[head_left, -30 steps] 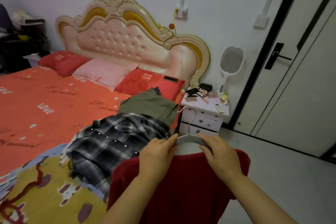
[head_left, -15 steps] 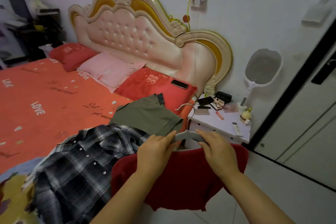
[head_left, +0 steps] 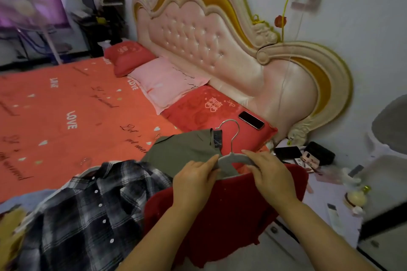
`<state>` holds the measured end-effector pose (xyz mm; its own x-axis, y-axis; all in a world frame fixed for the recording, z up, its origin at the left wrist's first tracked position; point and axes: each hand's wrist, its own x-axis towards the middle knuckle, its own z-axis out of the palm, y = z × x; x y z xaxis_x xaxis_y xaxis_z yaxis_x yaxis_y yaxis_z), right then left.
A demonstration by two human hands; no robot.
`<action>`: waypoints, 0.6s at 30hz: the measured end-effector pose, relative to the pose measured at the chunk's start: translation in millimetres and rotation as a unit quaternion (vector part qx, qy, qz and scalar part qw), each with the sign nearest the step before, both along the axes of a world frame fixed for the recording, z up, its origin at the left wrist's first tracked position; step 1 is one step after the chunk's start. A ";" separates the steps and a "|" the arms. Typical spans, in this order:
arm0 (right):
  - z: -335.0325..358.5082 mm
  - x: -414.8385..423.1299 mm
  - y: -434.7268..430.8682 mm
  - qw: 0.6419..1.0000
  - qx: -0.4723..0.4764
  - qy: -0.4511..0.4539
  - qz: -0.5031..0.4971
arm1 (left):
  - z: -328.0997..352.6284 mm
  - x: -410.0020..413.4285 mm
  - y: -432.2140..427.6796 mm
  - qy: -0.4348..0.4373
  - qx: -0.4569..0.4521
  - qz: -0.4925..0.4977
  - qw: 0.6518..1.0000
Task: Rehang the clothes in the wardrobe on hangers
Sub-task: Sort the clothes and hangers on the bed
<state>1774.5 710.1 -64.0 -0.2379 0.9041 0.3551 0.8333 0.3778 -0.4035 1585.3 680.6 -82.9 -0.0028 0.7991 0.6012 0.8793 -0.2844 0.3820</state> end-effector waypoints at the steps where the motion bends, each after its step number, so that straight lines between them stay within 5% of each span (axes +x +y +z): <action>1: -2.0 -3.7 18.1 1.000 -0.002 -0.003 0.005 | -4.1 -3.0 16.9 -0.007 -0.008 0.002 1.000; 18: -52.2 -114.3 283.9 0.985 -0.068 -0.024 0.159 | -52.7 -89.2 221.9 -0.037 -0.121 0.167 0.978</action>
<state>1660.2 993.9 -116.2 -0.5307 0.8195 0.2162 0.7011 0.5678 -0.4313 1496.2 902.5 -135.6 -0.3236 0.8656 0.3822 0.8754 0.1207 0.4680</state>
